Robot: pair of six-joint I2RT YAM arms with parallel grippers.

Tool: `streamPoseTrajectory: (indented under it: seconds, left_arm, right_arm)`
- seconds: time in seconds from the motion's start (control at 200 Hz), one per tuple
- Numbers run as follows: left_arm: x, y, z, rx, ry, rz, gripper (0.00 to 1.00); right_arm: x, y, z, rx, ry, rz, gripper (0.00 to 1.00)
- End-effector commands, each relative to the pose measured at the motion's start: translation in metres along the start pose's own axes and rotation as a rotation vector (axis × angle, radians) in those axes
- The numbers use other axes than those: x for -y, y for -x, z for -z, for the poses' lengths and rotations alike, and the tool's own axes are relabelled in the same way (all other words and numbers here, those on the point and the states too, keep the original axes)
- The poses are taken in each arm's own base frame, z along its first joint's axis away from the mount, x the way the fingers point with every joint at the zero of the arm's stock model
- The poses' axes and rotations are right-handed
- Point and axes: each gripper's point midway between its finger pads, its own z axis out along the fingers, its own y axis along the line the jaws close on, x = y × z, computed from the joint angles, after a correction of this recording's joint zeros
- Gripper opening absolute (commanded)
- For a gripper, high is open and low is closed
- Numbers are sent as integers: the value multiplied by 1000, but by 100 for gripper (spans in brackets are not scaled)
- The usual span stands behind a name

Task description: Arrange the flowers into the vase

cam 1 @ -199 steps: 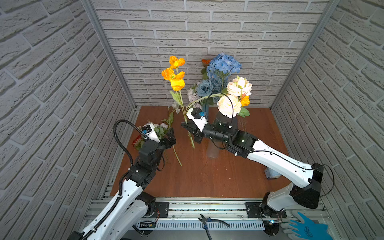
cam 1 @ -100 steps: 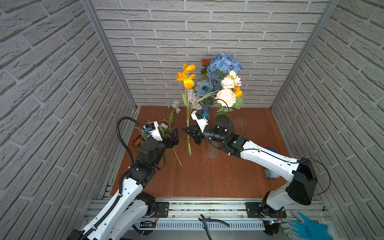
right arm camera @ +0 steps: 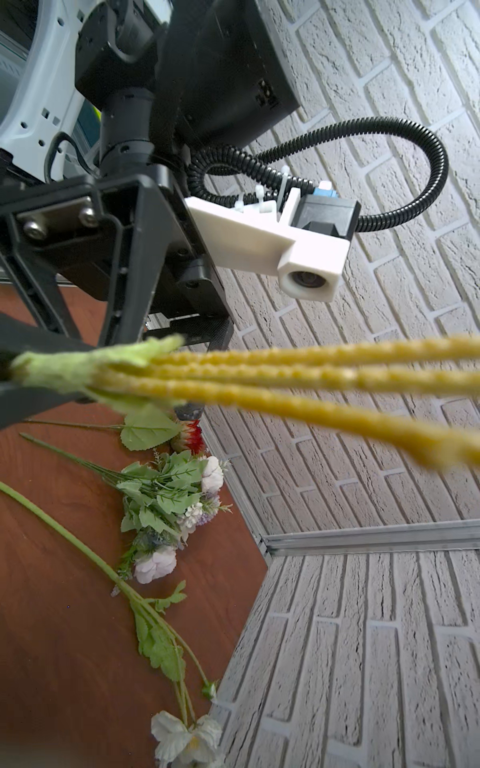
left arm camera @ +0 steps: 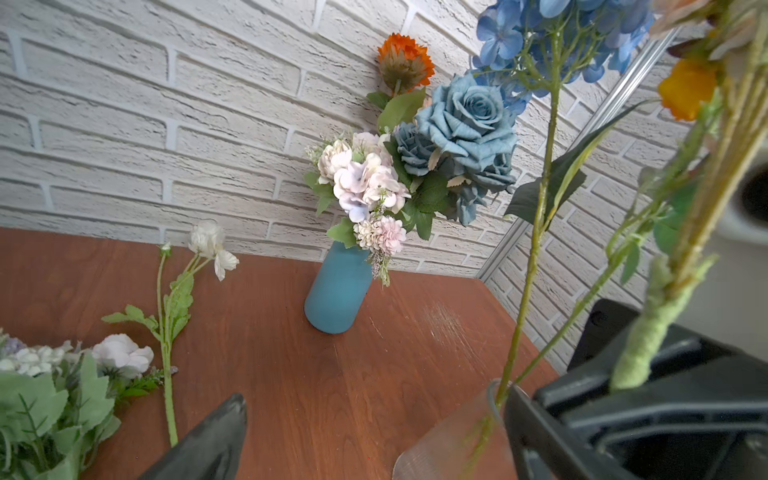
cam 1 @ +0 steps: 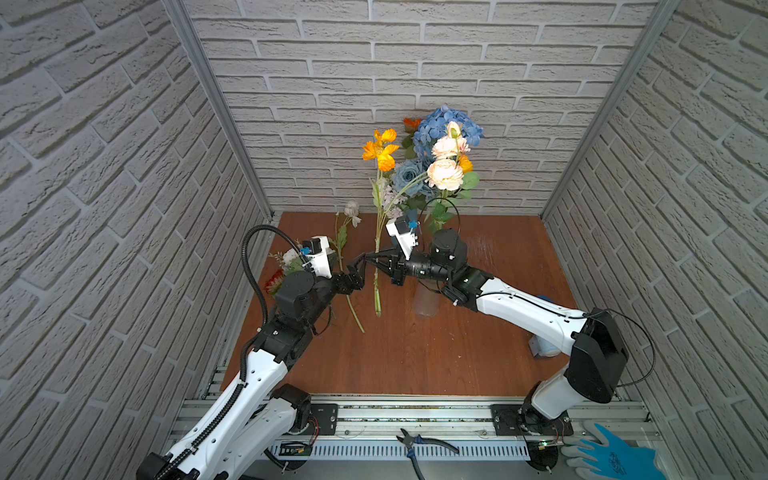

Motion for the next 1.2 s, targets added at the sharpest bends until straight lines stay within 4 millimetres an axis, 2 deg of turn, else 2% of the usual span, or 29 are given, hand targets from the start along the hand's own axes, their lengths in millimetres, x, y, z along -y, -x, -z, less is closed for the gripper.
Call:
streamPoseTrajectory:
  seconds: [0.0, 0.16, 0.34, 0.435, 0.615, 0.815, 0.885, 0.98, 1.195]
  left_arm:
    - [52, 63, 21, 164, -201, -88, 91]
    - [74, 77, 26, 166, -300, -119, 84]
    - [64, 80, 20, 158, -244, -126, 84]
    - [73, 83, 20, 166, -298, -119, 83]
    - [87, 74, 9, 108, -388, -110, 79]
    - [87, 62, -7, 40, -403, -80, 75]
    - [89, 61, -11, 33, -416, -73, 71]
    - [93, 62, -13, 24, -438, -64, 56]
    - [92, 49, -17, -25, -451, -18, 56]
  right_arm:
    - [-8, -5, 3, -41, 10, 15, 6]
    - [-8, -8, 10, -66, -13, 42, 6]
    - [-6, -14, 17, -79, -47, 58, 6]
    - [-6, -14, 19, -79, -48, 58, 6]
    - [-7, -13, 19, -76, -49, 64, 6]
    - [-9, -12, 18, -73, -46, 76, 6]
    - [-9, -15, 17, -81, -45, 76, 6]
    - [-9, -17, 16, -89, -48, 79, 6]
    - [-3, -11, 22, -73, -108, 114, 6]
